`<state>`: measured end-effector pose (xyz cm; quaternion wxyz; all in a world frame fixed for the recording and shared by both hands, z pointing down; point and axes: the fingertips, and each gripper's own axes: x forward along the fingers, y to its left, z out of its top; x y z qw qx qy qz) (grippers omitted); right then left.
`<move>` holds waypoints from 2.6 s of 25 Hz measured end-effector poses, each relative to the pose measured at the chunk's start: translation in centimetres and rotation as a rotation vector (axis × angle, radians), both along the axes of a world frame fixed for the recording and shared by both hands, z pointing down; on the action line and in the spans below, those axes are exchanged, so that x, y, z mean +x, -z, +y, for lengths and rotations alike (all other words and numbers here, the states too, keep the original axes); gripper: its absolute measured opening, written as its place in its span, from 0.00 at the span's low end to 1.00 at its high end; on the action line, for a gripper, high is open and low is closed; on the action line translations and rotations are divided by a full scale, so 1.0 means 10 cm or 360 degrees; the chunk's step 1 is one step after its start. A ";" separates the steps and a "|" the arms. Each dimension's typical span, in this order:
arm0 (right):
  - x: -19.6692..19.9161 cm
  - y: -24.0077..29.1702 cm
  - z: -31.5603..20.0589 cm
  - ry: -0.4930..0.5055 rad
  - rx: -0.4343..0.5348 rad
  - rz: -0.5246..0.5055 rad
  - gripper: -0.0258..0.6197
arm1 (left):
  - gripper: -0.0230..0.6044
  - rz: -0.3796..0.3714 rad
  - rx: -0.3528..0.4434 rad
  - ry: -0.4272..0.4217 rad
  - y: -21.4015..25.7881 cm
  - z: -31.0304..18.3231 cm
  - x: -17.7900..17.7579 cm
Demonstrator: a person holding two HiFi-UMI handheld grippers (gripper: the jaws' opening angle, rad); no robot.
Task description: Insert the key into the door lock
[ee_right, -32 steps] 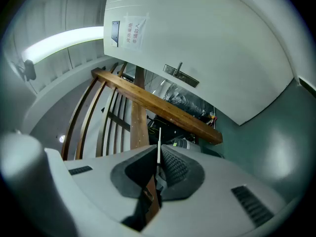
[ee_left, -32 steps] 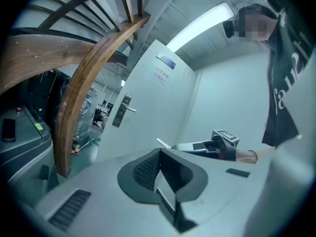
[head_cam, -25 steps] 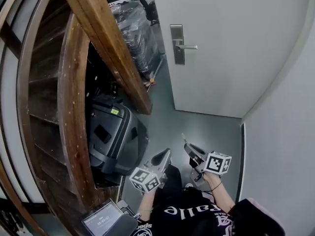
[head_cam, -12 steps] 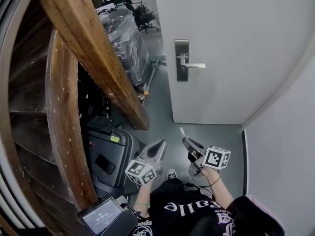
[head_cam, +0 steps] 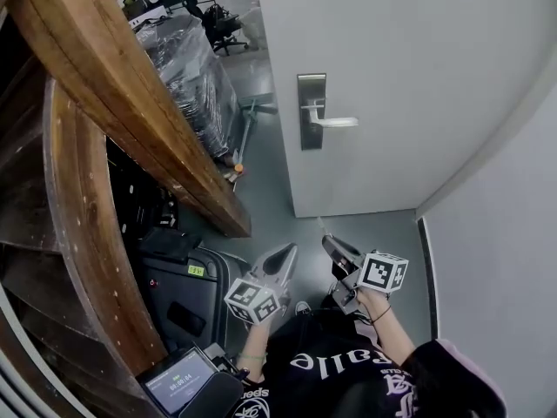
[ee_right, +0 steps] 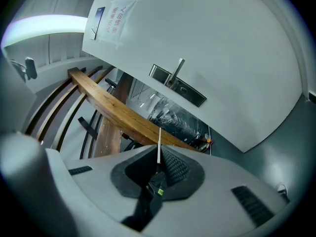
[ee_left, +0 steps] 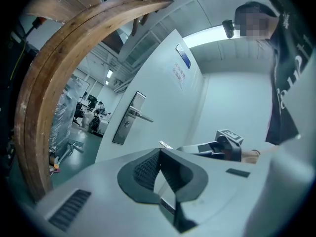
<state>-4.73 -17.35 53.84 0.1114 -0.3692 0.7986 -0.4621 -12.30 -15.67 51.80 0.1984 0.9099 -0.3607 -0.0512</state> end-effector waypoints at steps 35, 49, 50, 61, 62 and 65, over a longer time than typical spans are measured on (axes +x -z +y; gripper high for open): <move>0.27 -0.08 -2.77 -0.0181 -0.0173 -0.0414 0.10 | 0.04 0.0002 0.0017 0.0264 0.09 -1.80 -0.06; 0.22 -0.10 -2.87 -0.0215 -0.0236 -0.0597 0.10 | 0.04 0.0006 -0.0005 0.0261 0.04 -1.77 -0.04; 0.21 -0.10 -2.88 -0.0217 -0.0242 -0.0617 0.10 | 0.04 0.0005 -0.0005 0.0267 0.04 -1.77 -0.05; 0.19 -0.12 -2.99 -0.0207 -0.0254 -0.0639 0.10 | 0.04 -0.0002 -0.0017 0.0308 0.00 -1.73 -0.16; 0.19 -0.11 -3.00 -0.0212 -0.0264 -0.0647 0.10 | 0.04 -0.0001 -0.0016 0.0312 0.00 -1.73 -0.16; 0.18 -0.11 -3.02 -0.0221 -0.0286 -0.0668 0.10 | 0.04 0.0002 -0.0014 0.0330 0.01 -1.74 -0.21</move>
